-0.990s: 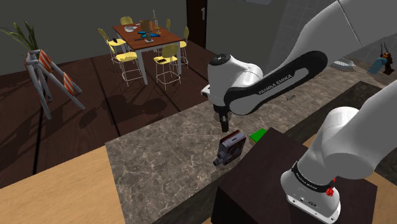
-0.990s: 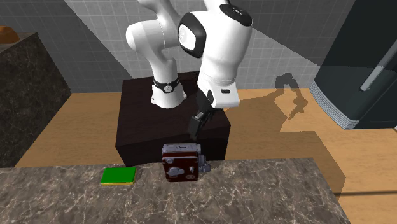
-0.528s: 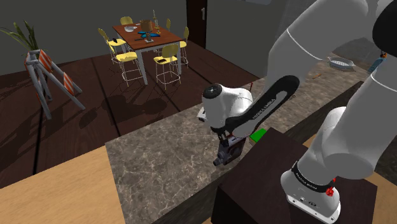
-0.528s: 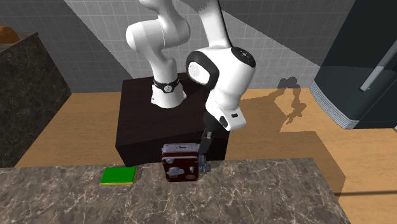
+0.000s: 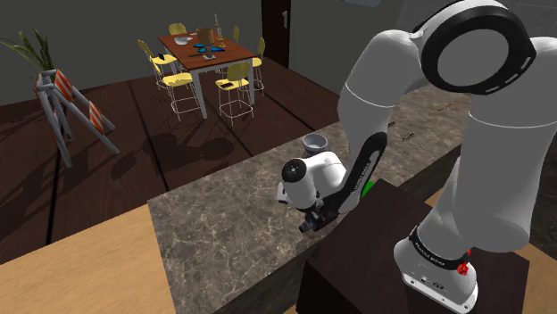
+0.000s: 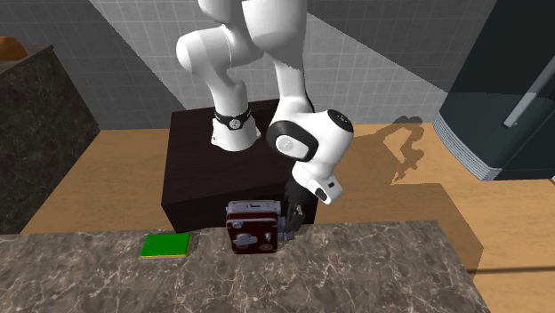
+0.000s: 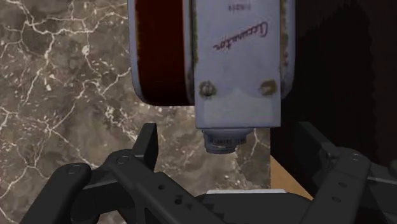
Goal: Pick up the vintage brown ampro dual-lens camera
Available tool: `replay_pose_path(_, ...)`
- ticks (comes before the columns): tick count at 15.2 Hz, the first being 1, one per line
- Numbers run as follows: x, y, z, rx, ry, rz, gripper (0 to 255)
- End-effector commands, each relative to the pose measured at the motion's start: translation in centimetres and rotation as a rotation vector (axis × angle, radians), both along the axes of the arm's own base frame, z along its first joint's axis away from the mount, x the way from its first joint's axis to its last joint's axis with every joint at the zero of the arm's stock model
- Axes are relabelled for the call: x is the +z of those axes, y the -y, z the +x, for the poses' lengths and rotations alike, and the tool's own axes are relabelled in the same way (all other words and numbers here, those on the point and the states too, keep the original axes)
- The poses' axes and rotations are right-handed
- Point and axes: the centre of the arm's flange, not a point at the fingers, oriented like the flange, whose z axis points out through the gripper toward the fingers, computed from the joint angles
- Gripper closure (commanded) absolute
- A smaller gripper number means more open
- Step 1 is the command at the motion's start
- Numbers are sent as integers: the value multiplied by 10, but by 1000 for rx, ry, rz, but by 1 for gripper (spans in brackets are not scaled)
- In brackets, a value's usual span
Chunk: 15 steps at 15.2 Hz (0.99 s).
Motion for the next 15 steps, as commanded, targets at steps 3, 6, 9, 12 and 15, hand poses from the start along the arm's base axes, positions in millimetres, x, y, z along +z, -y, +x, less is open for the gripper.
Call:
replay_pose_path(3, -24, 3, -3, 21, -4, -4, 0)
replay_pose_path(6, -40, 3, -3, 21, -4, -4, 0)
replay_pose_path(9, -43, 3, -3, 21, -4, -4, 0)
replay_pose_path(12, -43, 2, -3, 21, -4, -4, 255)
replay_pose_path(15, -43, 2, -3, 21, -4, -4, 255)
